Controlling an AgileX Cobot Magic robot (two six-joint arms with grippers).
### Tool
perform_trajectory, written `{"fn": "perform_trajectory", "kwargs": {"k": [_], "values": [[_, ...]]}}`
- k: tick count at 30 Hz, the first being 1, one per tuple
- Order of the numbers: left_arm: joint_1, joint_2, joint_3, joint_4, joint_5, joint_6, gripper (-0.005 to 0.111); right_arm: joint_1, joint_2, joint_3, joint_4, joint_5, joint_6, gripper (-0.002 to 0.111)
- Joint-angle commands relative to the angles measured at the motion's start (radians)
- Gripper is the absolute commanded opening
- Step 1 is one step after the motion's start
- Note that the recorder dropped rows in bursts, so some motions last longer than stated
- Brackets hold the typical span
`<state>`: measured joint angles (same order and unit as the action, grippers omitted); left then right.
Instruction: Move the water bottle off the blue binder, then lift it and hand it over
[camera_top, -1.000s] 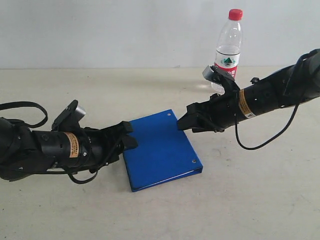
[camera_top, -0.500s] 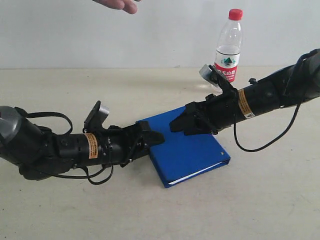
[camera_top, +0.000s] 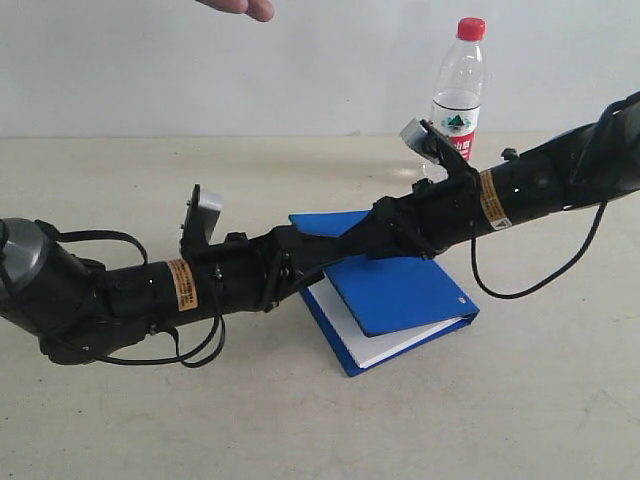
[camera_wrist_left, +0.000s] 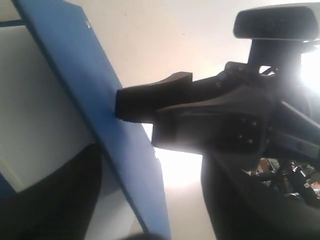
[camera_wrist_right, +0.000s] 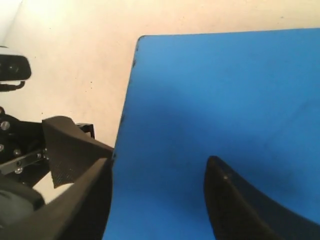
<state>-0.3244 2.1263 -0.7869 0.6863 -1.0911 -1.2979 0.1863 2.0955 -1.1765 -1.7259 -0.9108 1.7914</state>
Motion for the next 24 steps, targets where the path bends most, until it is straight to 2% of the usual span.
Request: {"fn": "perform_trajectory", "kwargs": {"k": [1, 7, 10, 14, 19, 21, 24], "values": [[-0.006, -0.012, -0.005, -0.025, 0.079, 0.015, 0.055, 0.004, -0.013, -0.002, -0.018, 0.018, -0.044, 0.051], [-0.006, -0.012, -0.01, -0.037, 0.097, 0.041, 0.055, 0.002, -0.095, -0.002, -0.018, 0.018, -0.063, 0.051], [-0.006, -0.012, -0.026, -0.016, 0.116, 0.041, 0.055, 0.002, -0.122, -0.002, -0.018, 0.037, 0.002, 0.051], [-0.006, -0.012, -0.033, 0.01, 0.12, 0.037, 0.055, -0.01, -0.111, 0.0, -0.018, 0.16, 0.081, 0.051], [-0.006, -0.012, -0.035, 0.011, 0.157, 0.035, 0.055, -0.073, -0.109, 0.028, -0.018, 0.335, 0.142, 0.049], [-0.006, -0.01, -0.035, 0.011, 0.161, 0.035, 0.055, -0.101, -0.107, 0.045, -0.018, 0.35, 0.143, 0.038], [-0.006, -0.01, -0.035, 0.009, 0.161, 0.035, 0.055, -0.108, -0.094, 0.066, -0.018, 0.394, 0.144, 0.011]]}}
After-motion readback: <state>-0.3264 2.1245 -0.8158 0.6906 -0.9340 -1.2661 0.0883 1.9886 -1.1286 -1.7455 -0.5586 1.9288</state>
